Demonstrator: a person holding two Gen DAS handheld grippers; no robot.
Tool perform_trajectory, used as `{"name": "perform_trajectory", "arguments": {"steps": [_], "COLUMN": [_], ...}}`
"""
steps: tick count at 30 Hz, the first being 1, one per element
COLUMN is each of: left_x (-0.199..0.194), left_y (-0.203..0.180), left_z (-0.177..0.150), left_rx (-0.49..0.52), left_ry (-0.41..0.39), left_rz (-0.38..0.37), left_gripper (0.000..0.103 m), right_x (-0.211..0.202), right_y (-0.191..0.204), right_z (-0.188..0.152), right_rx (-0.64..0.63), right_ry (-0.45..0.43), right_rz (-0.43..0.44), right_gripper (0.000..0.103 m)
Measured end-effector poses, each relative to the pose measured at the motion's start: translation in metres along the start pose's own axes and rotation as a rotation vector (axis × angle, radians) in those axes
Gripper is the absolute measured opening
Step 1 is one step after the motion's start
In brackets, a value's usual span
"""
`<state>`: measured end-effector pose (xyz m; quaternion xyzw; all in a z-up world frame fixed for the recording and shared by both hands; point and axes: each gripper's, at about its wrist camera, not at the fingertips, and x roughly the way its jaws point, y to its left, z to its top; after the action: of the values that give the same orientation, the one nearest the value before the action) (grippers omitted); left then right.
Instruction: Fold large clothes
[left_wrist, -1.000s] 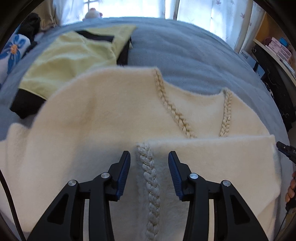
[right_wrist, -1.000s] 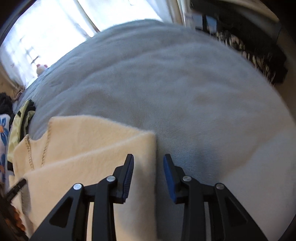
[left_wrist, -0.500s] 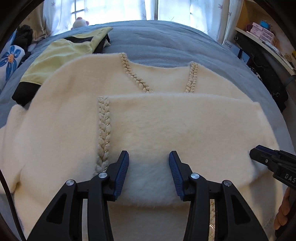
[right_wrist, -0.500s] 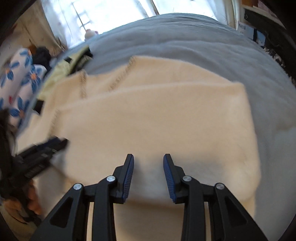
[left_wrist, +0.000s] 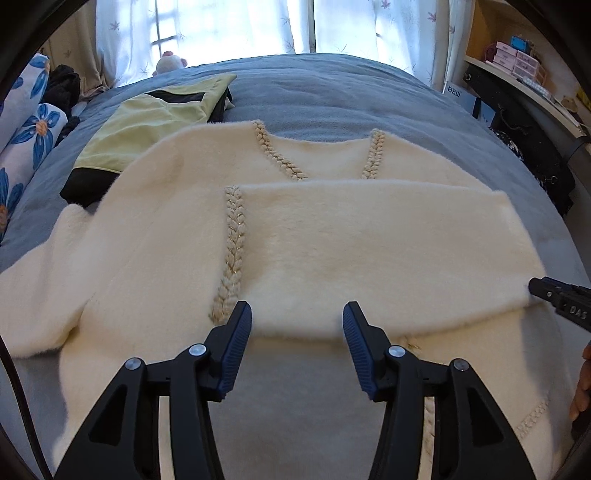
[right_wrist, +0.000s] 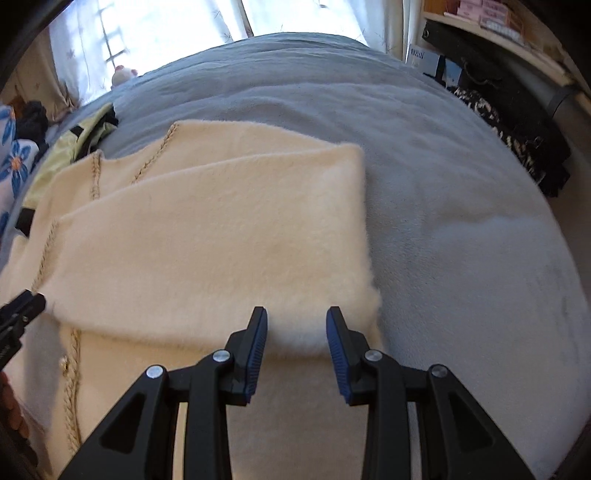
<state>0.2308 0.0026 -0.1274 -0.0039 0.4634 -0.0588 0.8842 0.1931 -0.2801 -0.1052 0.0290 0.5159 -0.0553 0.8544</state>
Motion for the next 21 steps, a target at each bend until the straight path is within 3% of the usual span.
{"name": "perform_trajectory", "arguments": {"steps": [8,15,21], "left_x": [-0.057,-0.099,-0.131], "left_y": [-0.003,0.005,0.023], "left_z": [-0.026,-0.055,-0.075], "left_rx": [-0.021,-0.012,-0.011], "left_ry": [-0.012,-0.017,-0.039], "left_rz": [0.054,0.029,0.025], "left_gripper": [0.053,0.060,0.061], "right_x": [-0.036,-0.066,-0.083], "right_y": [0.025,0.049,0.091], "right_z": [-0.027,-0.063,-0.090], "right_rx": [-0.004,0.024,-0.055], "right_ry": [0.005,0.040,0.060], "right_rz": [0.008,0.049,0.060], "right_gripper": [0.033,0.035,0.035]}}
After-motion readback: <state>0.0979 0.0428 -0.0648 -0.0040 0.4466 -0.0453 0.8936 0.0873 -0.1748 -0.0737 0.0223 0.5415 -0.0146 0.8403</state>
